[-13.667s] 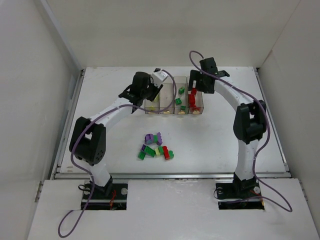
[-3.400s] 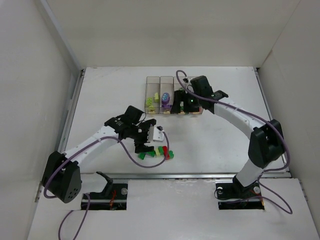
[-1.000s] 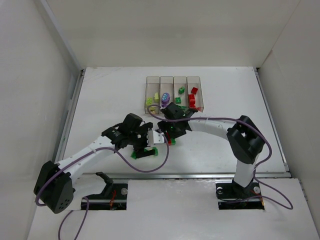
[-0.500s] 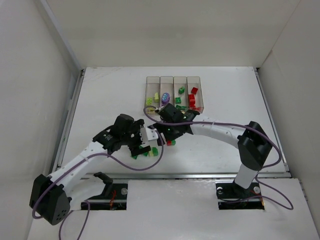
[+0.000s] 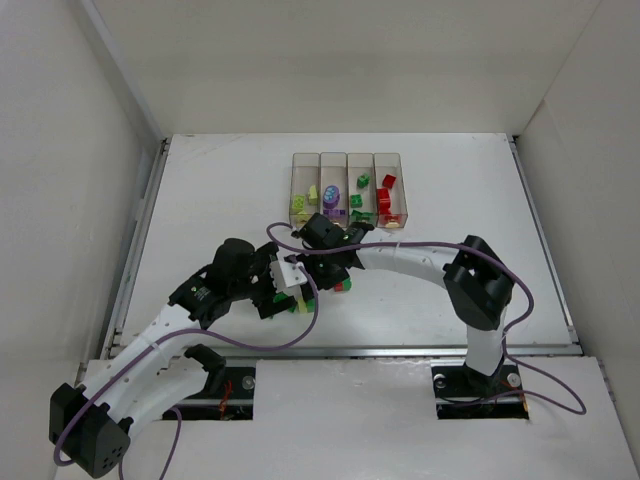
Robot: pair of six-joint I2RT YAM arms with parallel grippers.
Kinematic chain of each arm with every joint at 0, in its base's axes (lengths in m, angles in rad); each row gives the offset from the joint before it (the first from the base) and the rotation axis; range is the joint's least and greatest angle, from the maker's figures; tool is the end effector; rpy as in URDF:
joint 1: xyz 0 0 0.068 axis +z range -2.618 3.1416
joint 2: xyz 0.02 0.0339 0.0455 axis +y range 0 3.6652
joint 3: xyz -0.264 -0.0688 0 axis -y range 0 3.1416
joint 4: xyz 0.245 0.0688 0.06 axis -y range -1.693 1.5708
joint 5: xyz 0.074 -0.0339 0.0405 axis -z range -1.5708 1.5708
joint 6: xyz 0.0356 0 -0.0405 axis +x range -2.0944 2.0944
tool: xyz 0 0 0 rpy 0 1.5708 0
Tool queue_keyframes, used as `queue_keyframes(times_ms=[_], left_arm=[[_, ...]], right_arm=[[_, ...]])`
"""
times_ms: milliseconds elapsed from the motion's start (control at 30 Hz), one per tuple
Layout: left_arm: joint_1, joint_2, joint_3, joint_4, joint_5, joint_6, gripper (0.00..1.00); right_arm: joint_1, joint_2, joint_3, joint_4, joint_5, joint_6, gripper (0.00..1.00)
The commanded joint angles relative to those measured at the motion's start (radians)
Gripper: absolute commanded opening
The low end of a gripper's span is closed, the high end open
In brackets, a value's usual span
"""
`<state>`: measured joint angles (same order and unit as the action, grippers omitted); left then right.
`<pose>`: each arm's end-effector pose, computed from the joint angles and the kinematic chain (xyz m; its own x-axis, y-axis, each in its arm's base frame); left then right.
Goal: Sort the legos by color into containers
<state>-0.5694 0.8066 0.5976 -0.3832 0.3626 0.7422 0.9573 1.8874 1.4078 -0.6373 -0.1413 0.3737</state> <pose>0.1435 -0.1068 0.2521 0.1618 0.6468 -0.7453 0.8719 0.2600 0.4149 0.2234 0.3260 0.2064 -0.7902 -0.4945 -0.3620 -0.5978 0.7519 0.2779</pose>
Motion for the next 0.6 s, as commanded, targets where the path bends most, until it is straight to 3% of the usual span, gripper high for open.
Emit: queue_keyframes(times_ms=[0, 267, 467, 567], left_arm=[[0.002, -0.004, -0.009, 0.033, 0.019, -0.027, 0.92], [0.002, -0.004, -0.009, 0.044, 0.019, -0.027, 0.92], [0.002, -0.004, -0.009, 0.044, 0.019, -0.027, 0.92], [0.002, -0.004, -0.009, 0.044, 0.019, -0.027, 0.92]], right_arm=[[0.008, 0.036, 0.068, -0.005, -0.035, -0.027, 0.73], [0.008, 0.087, 0.086, -0.015, -0.070, -0.045, 0.56], [0.008, 0.111, 0.106, -0.045, -0.080, -0.056, 0.50], [0.008, 0.102, 0.096, -0.045, -0.080, -0.056, 0.34]])
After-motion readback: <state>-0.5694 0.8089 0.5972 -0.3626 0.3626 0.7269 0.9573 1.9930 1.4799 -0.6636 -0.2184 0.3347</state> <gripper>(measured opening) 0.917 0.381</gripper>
